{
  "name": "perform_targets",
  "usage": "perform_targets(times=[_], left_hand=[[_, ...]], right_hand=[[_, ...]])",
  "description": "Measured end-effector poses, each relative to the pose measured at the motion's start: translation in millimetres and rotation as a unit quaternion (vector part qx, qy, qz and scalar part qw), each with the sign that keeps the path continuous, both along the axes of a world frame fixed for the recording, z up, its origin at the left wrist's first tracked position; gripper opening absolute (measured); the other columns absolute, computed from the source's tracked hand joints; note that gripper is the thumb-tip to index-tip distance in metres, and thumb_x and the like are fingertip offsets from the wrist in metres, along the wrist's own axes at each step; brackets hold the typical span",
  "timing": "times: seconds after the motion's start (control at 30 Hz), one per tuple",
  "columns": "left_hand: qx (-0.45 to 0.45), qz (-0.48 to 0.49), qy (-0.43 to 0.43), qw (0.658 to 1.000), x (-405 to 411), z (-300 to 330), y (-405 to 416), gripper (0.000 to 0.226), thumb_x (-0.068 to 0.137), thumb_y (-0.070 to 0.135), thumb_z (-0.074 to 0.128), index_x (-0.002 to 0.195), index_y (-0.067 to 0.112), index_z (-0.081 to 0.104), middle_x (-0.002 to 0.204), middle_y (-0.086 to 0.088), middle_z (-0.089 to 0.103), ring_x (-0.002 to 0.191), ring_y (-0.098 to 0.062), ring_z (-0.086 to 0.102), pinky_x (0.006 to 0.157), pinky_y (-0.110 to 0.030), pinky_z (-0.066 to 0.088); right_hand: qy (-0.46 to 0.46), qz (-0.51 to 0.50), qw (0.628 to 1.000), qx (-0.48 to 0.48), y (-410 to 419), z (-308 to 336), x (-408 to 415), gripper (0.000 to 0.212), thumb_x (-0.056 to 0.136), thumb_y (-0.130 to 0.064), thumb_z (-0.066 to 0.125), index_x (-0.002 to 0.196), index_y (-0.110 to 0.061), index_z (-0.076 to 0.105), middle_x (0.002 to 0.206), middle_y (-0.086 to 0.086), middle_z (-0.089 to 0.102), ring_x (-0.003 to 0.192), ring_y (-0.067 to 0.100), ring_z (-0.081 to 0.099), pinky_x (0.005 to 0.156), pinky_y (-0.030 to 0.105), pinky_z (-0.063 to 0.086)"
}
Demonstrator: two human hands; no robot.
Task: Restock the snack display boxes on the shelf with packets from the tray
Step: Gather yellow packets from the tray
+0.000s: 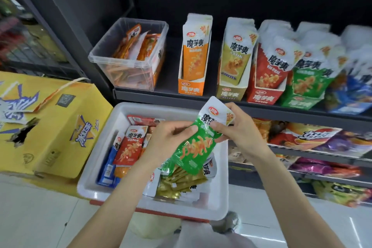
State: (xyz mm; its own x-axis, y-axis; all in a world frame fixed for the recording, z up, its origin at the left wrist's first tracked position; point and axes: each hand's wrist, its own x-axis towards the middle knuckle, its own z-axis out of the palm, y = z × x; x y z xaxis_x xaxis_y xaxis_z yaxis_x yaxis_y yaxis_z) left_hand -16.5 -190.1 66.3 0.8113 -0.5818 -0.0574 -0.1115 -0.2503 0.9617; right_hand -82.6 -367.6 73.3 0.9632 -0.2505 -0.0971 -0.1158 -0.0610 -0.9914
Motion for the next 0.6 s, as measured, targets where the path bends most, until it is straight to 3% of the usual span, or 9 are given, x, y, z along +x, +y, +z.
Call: perform_targets(times=[0.1, 0.17, 0.27, 0.33, 0.37, 0.43, 0.47, 0.53, 0.6], left_hand=[[-0.02, -0.081, 0.007, 0.997, -11.5, 23.9, -38.8, 0.018, 0.09, 0.018, 0.06, 0.097, 0.033, 0.068, 0.091, 0.019, 0.071, 0.09, 0.001, 0.066, 0.076, -0.011, 0.048], [-0.028, -0.082, -0.052, 0.995, -9.6, 32.8, -61.2, 0.022, 0.092, 0.017, 0.059, 0.106, 0.034, 0.065, 0.101, 0.02, 0.068, 0.095, 0.005, 0.063, 0.079, -0.011, 0.048], [-0.063, -0.059, -0.16, 0.983, -5.0, 36.5, -106.5, 0.026, 0.093, 0.018, 0.058, 0.117, 0.026, 0.064, 0.113, 0.016, 0.066, 0.107, 0.005, 0.058, 0.092, -0.015, 0.046], [-0.042, -0.062, -0.244, 0.967, -4.7, 33.7, -140.0, 0.027, 0.092, 0.02, 0.056, 0.118, 0.022, 0.065, 0.117, 0.011, 0.065, 0.111, 0.001, 0.055, 0.096, -0.018, 0.043], [-0.021, -0.069, -0.29, 0.954, -5.0, 31.4, -157.8, 0.028, 0.092, 0.02, 0.056, 0.118, 0.021, 0.065, 0.117, 0.008, 0.065, 0.112, -0.004, 0.055, 0.098, -0.02, 0.041], [0.025, -0.096, -0.379, 0.92, -5.7, 24.2, -191.8, 0.03, 0.091, 0.021, 0.053, 0.119, 0.019, 0.064, 0.119, 0.001, 0.065, 0.113, -0.014, 0.055, 0.099, -0.029, 0.04], [0.045, -0.11, -0.417, 0.901, -5.8, 18.7, -207.2, 0.032, 0.09, 0.021, 0.052, 0.121, 0.017, 0.063, 0.121, -0.001, 0.064, 0.114, -0.018, 0.054, 0.1, -0.034, 0.041], [0.08, -0.121, -0.471, 0.87, -5.1, 8.0, -231.8, 0.036, 0.091, 0.022, 0.052, 0.125, 0.015, 0.059, 0.126, -0.002, 0.059, 0.117, -0.022, 0.052, 0.1, -0.039, 0.04], [0.105, -0.113, -0.504, 0.85, -5.0, 1.6, -247.2, 0.039, 0.09, 0.023, 0.049, 0.126, 0.014, 0.058, 0.127, -0.003, 0.057, 0.117, -0.024, 0.051, 0.1, -0.036, 0.034]], right_hand=[[-0.038, -0.077, 0.996, 0.012, -42.2, 17.2, -31.9, 0.028, 0.082, -0.006, 0.067, 0.102, -0.023, 0.057, 0.091, -0.005, 0.073, 0.08, 0.013, 0.071, 0.059, 0.026, 0.058], [-0.076, -0.176, 0.981, -0.03, -66.2, 27.2, -47.1, 0.028, 0.086, -0.008, 0.065, 0.108, -0.021, 0.056, 0.094, -0.007, 0.072, 0.08, 0.01, 0.071, 0.062, 0.025, 0.058], [-0.169, -0.371, 0.904, -0.126, -117.7, 43.9, -71.6, 0.027, 0.092, -0.009, 0.061, 0.115, -0.012, 0.047, 0.099, -0.005, 0.064, 0.077, 0.0, 0.067, 0.068, 0.022, 0.058], [-0.216, -0.44, 0.849, -0.198, -151.0, 53.7, -80.6, 0.023, 0.093, -0.016, 0.06, 0.11, -0.019, 0.045, 0.1, -0.003, 0.063, 0.072, 0.0, 0.064, 0.07, 0.031, 0.059], [-0.228, -0.453, 0.829, -0.236, -165.5, 57.9, -80.6, 0.021, 0.093, -0.018, 0.061, 0.104, -0.025, 0.045, 0.097, -0.007, 0.063, 0.071, -0.003, 0.063, 0.069, 0.032, 0.058], [-0.215, -0.446, 0.811, -0.312, -191.4, 65.5, -69.6, 0.018, 0.091, -0.018, 0.061, 0.096, -0.026, 0.045, 0.086, -0.009, 0.062, 0.065, -0.008, 0.057, 0.065, 0.019, 0.051], [-0.194, -0.43, 0.809, -0.35, -202.4, 67.2, -61.8, 0.015, 0.09, -0.02, 0.06, 0.097, -0.024, 0.048, 0.084, -0.005, 0.062, 0.064, -0.006, 0.057, 0.066, 0.019, 0.05], [-0.155, -0.38, 0.812, -0.415, -218.1, 68.3, -44.3, 0.02, 0.089, -0.025, 0.06, 0.107, -0.018, 0.053, 0.09, 0.004, 0.065, 0.065, 0.015, 0.06, 0.072, 0.032, 0.05], [-0.135, -0.322, 0.803, -0.482, -228.0, 63.3, -30.9, 0.027, 0.089, -0.02, 0.063, 0.112, -0.008, 0.058, 0.094, 0.011, 0.064, 0.064, 0.02, 0.052, 0.066, 0.024, 0.038]])
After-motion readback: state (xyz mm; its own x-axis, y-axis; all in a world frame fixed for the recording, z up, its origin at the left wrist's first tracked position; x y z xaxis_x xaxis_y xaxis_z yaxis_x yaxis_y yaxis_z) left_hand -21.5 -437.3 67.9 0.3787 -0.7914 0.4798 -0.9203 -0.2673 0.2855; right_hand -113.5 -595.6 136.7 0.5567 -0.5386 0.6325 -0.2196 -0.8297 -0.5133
